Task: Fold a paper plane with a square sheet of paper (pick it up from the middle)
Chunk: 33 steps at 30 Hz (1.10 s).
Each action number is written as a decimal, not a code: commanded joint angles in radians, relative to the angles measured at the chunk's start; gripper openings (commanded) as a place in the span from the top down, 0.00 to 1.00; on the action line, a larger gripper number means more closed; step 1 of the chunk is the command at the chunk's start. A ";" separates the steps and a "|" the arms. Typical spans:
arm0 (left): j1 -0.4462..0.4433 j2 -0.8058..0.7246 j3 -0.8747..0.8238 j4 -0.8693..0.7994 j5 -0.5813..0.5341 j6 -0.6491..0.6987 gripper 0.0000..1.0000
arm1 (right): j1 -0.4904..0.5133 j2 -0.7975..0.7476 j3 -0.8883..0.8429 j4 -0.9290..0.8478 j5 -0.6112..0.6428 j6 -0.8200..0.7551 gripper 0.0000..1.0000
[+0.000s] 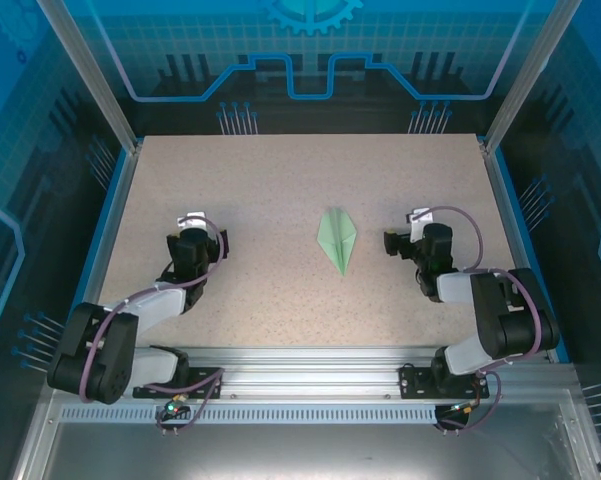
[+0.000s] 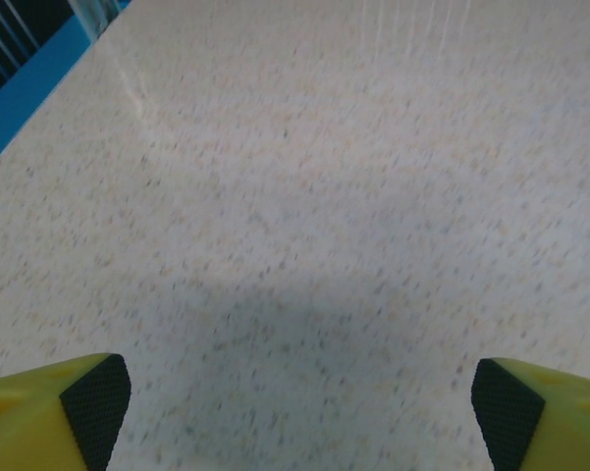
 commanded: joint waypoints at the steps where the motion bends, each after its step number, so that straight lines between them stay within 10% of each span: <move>1: 0.043 0.026 -0.021 0.180 0.107 0.026 0.06 | -0.019 0.002 0.028 0.055 -0.036 -0.009 0.01; 12: 0.120 0.254 -0.020 0.447 0.222 0.037 0.05 | -0.020 0.001 0.028 0.050 -0.040 -0.009 0.01; 33: 0.134 0.244 0.012 0.352 0.228 0.017 0.02 | -0.021 0.001 0.028 0.050 -0.041 -0.009 0.01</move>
